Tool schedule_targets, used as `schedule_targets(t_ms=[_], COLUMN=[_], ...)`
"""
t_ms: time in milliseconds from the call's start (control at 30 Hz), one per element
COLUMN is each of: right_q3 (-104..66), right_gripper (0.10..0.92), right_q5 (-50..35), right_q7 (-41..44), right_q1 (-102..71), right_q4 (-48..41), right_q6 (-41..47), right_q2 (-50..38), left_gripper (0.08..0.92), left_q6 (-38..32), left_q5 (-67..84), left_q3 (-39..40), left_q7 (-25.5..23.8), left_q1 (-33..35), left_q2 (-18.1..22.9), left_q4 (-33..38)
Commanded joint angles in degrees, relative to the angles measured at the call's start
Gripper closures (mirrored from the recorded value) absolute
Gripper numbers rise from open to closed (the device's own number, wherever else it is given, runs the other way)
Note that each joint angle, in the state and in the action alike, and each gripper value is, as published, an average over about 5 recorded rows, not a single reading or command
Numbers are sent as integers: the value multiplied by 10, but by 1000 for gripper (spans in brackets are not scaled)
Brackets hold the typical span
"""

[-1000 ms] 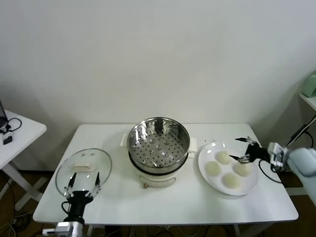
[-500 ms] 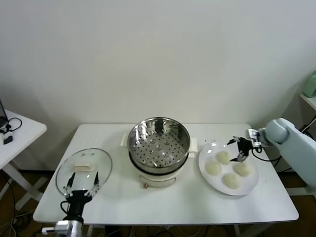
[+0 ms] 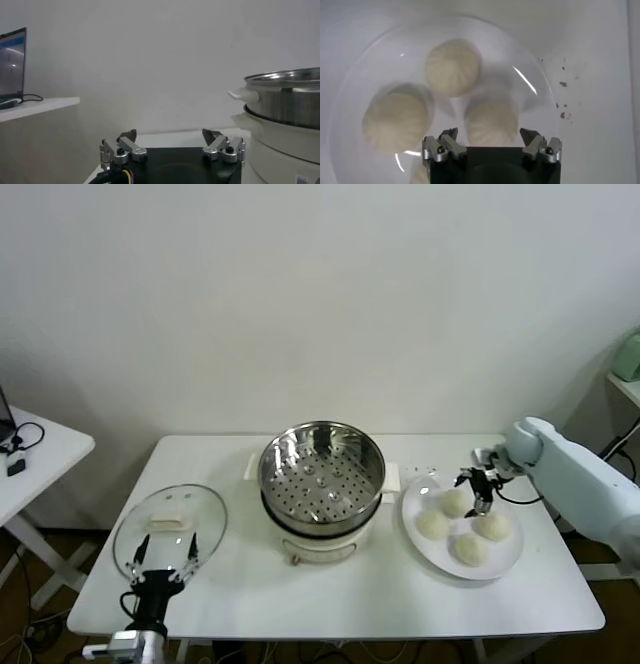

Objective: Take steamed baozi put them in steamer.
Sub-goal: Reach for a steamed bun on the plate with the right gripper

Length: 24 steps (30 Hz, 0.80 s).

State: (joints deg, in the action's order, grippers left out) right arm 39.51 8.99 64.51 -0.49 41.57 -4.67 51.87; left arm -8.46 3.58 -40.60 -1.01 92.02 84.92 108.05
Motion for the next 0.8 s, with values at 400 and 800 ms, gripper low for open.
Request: schedule_targets(t_ms=[400, 800], right_q3=[-8, -6], right_gripper=[220, 338], right_q5=[31, 17], right_q7=[4, 4], right_q1=[9, 8], right_q4=[-55, -40], right_q6=[-7, -6], right_q2=[40, 32], left_gripper=[177, 177], left_q6=[0, -1], left_q5=[-1, -1], left_q3=[0, -2], left_q7=[0, 2], left_q1=[2, 5], left_q2=[1, 2], left_q4=[-1, 0])
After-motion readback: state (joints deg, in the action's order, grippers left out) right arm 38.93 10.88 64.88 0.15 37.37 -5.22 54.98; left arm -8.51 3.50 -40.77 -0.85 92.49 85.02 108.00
